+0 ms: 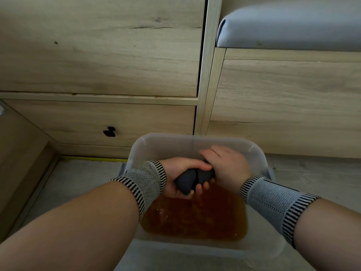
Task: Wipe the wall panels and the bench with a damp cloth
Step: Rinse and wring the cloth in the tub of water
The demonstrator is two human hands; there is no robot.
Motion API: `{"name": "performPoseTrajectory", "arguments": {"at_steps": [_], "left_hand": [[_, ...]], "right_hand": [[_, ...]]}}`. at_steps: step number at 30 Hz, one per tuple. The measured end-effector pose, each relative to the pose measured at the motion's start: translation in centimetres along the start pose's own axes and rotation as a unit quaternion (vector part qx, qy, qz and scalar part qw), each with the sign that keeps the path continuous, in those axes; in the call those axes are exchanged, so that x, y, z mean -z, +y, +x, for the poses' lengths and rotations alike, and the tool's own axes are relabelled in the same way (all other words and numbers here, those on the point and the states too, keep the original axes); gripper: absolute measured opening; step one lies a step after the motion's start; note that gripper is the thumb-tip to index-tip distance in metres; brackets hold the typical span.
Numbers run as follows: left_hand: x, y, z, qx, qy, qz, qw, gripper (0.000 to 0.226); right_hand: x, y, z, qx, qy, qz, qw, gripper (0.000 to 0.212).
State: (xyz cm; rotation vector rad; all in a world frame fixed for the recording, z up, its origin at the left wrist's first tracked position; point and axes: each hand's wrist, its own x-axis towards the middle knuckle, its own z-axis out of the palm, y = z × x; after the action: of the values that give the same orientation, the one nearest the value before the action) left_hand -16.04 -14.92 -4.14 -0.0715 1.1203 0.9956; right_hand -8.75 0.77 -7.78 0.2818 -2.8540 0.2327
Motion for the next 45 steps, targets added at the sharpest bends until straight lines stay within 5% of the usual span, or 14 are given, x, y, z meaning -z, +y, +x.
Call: {"name": "performPoseTrajectory", "arguments": {"at_steps": [3,6,8,10,12,14,18,24,26,30,33,36,40,45], "left_hand": [[-0.3,0.1,0.1,0.001,-0.003,0.053,0.999,0.016],[-0.8,0.6,0.9,-0.004,0.055,0.162,0.985,0.007],[-1.3,1.0,1.9,0.01,0.154,0.342,0.927,0.013],[-2.1,0.9,2.9,-0.012,0.25,0.52,0.817,0.011],[-2.4,0.2,3.5,-0.068,0.325,0.606,0.723,0.025],[-2.0,-0.6,3.4,-0.126,0.357,0.645,0.664,0.031],[-1.1,-1.6,2.8,-0.189,0.356,0.708,0.58,0.033],[-0.6,-2.1,2.8,-0.232,0.342,0.742,0.528,0.036],[-0.1,-2.2,2.7,-0.237,0.355,0.704,0.567,0.034],[1.2,-2.0,2.3,-0.244,0.364,0.365,0.822,0.018],[1.8,-1.3,1.4,-0.193,0.28,0.077,0.937,0.022],[0.8,-0.6,0.4,-0.126,0.128,-0.075,0.981,0.031],[-0.2,-0.1,-0.4,-0.064,0.0,-0.089,0.994,0.034],[0.7,-0.3,-0.3,-0.013,-0.049,-0.029,0.998,0.036]], "right_hand": [[1.5,0.2,0.4,0.022,-0.056,-0.042,0.997,0.058],[3.0,0.0,0.6,0.005,-0.195,-0.081,0.978,0.037],[3.0,-0.6,0.5,-0.023,-0.263,-0.097,0.96,0.03],[2.6,-1.0,0.5,-0.068,-0.294,-0.087,0.949,0.021],[2.3,-1.1,0.9,-0.125,-0.324,-0.061,0.936,0.011],[1.8,-1.0,1.5,-0.167,-0.341,-0.026,0.925,0.006],[0.9,-0.8,2.1,-0.218,-0.414,0.075,0.88,0.023],[0.9,0.3,1.4,-0.255,-0.427,0.217,0.84,0.024],[1.1,0.4,1.1,-0.277,-0.392,0.265,0.836,0.022],[1.9,0.0,0.6,-0.36,-0.18,0.398,0.824,0.062],[1.4,-1.5,0.1,-0.264,-0.114,0.281,0.916,0.081],[0.1,-1.9,-0.3,-0.102,-0.046,0.153,0.982,0.09],[0.0,-0.8,-0.5,-0.024,0.024,0.126,0.991,0.101],[0.8,-1.0,-0.8,0.027,0.032,0.079,0.996,0.101]]}}
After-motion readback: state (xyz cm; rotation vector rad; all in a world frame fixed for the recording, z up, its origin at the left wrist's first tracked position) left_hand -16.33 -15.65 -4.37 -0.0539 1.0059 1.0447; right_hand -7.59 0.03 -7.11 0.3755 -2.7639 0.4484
